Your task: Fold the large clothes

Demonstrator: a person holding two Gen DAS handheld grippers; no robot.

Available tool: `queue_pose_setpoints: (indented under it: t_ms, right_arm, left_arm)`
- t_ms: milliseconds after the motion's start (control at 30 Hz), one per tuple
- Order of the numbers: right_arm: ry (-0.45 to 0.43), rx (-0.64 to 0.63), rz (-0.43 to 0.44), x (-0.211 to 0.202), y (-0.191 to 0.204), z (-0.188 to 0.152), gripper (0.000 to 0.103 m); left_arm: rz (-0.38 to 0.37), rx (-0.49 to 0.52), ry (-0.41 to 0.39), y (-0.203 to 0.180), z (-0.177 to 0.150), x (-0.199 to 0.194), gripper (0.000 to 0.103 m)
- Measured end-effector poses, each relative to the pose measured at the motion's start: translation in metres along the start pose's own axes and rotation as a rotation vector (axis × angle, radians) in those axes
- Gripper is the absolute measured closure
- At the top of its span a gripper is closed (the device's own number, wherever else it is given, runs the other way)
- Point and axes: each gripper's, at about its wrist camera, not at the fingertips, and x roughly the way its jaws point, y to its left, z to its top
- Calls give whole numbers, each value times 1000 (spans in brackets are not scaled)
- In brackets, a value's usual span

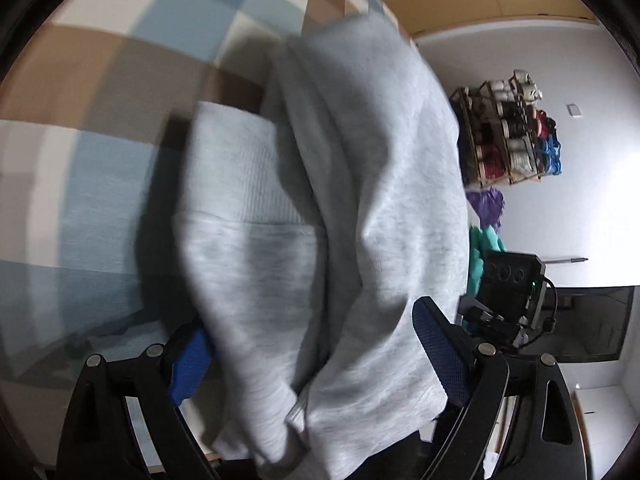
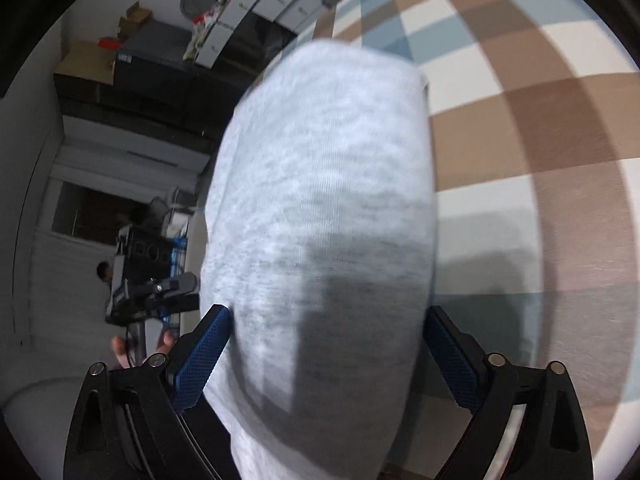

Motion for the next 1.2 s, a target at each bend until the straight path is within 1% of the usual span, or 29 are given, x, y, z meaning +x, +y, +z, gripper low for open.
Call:
queue_pose_setpoints:
  t_ms: [67, 133, 200, 233, 267, 300, 333, 400, 433, 500, 567, 700, 833, 967, 1133, 1200]
  right_arm:
    - [6, 4, 10, 6, -3, 1, 5]
    - [16, 2, 20, 9, -5, 1, 6]
    - [21, -3, 35, 13, -8, -1, 6]
    - [12, -12, 28, 11, -6, -2, 8]
    - [3, -20, 20, 10, -4, -4, 13]
    - [-5, -27, 14, 8, -2, -6, 16]
    - [-18, -41, 7, 3, 2, -9, 22]
    - [-25, -78, 3, -4, 12, -18, 24]
    - [-26, -85, 5, -6, 11, -17, 24]
    - [-26, -71, 16, -8, 9, -23, 25]
    - [-48, -59, 25, -11, 12, -26, 29]
    - [-84, -108, 34, -20, 38, -30, 33]
    - [-115, -151, 28, -28, 73, -33, 35]
    - [-157, -172, 41, -37, 107, -34, 36]
    - [-188, -224, 62, -42, 158, -31, 36]
    - [-196, -251, 77, -42, 184, -30, 36]
  left_arm:
    - [37, 5, 26, 4, 3, 0, 13]
    - [27, 31, 47, -2, 5, 5, 13]
    - [43, 67, 75, -11, 5, 13, 12]
    - [47, 82, 87, -15, 5, 16, 12]
    - [44, 87, 94, -18, 6, 18, 13]
    - [41, 105, 109, -22, 5, 23, 15]
    - [46, 129, 118, -29, 4, 28, 18]
    - [35, 159, 139, -36, 1, 32, 30]
    - [26, 170, 147, -38, 1, 35, 32]
    - [15, 182, 148, -38, -1, 32, 38]
    - [4, 194, 132, -41, -4, 29, 40]
    - [-39, 203, 119, -35, -7, 13, 41]
    - [-64, 209, 114, -40, -8, 8, 43]
    - [-125, 212, 70, -43, -14, -24, 43]
    - [-137, 253, 4, -52, -21, -77, 43]
    - [-134, 266, -34, -55, -26, -112, 43]
